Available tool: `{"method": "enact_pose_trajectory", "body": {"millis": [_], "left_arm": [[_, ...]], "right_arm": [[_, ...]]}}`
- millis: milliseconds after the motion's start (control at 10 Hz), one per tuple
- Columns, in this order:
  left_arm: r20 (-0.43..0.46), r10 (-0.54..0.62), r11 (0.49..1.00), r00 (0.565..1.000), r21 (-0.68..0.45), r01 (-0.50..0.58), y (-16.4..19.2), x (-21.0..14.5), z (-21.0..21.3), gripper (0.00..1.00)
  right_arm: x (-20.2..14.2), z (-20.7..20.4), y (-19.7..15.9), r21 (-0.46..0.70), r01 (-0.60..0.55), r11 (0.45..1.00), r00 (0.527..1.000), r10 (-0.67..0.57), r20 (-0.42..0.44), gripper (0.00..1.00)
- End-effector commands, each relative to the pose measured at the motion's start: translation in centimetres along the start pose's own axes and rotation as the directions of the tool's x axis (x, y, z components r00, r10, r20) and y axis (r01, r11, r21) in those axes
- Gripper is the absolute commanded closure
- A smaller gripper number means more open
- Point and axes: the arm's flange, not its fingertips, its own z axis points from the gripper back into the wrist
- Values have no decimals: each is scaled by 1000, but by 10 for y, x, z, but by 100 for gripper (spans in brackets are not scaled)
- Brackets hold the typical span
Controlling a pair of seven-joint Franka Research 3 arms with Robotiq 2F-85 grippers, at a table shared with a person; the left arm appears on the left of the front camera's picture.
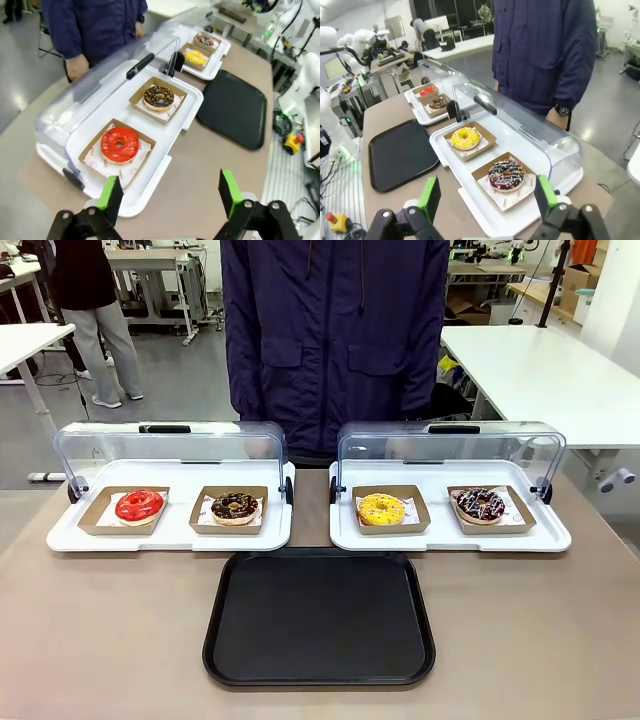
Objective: Move the fourth donut from the left to the tray.
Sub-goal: Pick up the Paper togo box containing the Donut indicated by the person and place it on the Handle tray.
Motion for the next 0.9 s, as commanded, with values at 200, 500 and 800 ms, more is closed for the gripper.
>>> {"method": "enact_pose_trajectory", "body": {"millis": [200, 500, 800], "left_arm": [[-3, 12, 999, 1000, 29, -12, -1, 4, 2, 0], [-7, 6, 1000, 1000, 22, -6, 1, 1, 3, 0], [-7, 6, 1000, 1000, 22, -6, 1, 1, 3, 0]], "right_arm": [[8, 2, -3, -27, -8, 1000, 1000, 8, 10, 0], [5, 2, -2, -20, -2, 1000, 1000, 2, -10, 0], [5, 2, -2, -20, -2, 1000, 1000, 2, -10, 0]]}}
